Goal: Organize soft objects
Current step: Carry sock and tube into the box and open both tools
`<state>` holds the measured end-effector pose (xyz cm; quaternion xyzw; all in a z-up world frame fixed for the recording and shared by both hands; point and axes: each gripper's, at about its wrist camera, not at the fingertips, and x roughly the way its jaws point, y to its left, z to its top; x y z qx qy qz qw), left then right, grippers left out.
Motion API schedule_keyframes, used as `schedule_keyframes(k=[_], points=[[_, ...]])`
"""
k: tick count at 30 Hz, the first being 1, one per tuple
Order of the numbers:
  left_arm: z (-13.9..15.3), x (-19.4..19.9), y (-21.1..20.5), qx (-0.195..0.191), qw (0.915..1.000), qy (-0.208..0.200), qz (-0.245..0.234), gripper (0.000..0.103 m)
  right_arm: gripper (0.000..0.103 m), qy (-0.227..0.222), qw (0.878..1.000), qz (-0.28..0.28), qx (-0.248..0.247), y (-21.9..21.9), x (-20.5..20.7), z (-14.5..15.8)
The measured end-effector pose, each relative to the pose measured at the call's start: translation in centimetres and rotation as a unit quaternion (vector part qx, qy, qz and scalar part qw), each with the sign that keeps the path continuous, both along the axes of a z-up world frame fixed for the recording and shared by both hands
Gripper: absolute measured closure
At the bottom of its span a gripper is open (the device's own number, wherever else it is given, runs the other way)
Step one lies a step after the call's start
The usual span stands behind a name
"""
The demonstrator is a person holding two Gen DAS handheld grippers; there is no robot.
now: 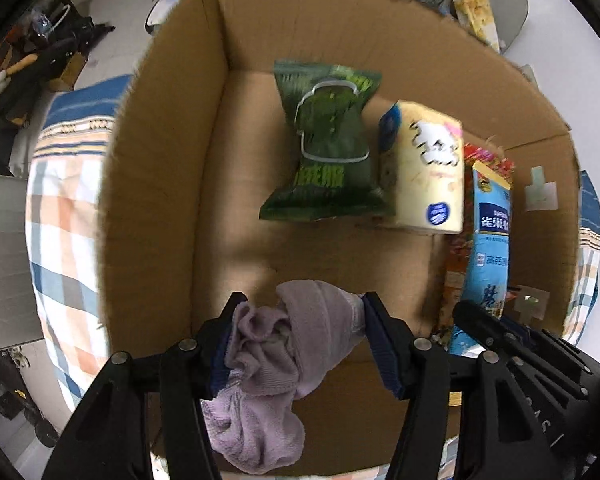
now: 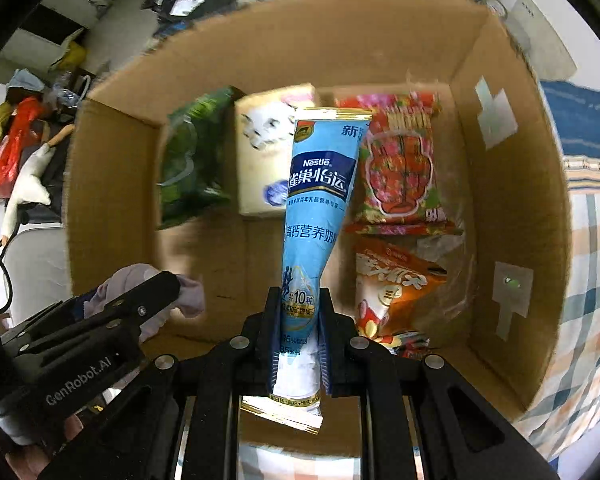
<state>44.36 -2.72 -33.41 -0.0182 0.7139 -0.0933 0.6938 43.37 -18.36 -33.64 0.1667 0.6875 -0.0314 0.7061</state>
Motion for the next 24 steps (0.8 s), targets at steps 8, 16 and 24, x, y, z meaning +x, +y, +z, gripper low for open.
schedule_keyframes(k=[8, 16, 24], points=[[-1.5, 0.0, -0.7, 0.002, 0.9998, 0.018, -0.002, 0.043, 0.085, 0.005, 1.0, 0.017, 0.006, 0.6, 0.0, -2.1], [-0.8, -0.3, -0.6, 0.01, 0.9999, 0.01, -0.007, 0.037, 0.072, 0.014, 0.999, 0.034, 0.005, 1.0, 0.0, -3.0], [2.2, -1.8, -1.3, 0.038, 0.9984, -0.038, -0.018, 0.012, 0.061, 0.002, 0.999, 0.038, -0.016, 0.1, -1.0, -1.1]])
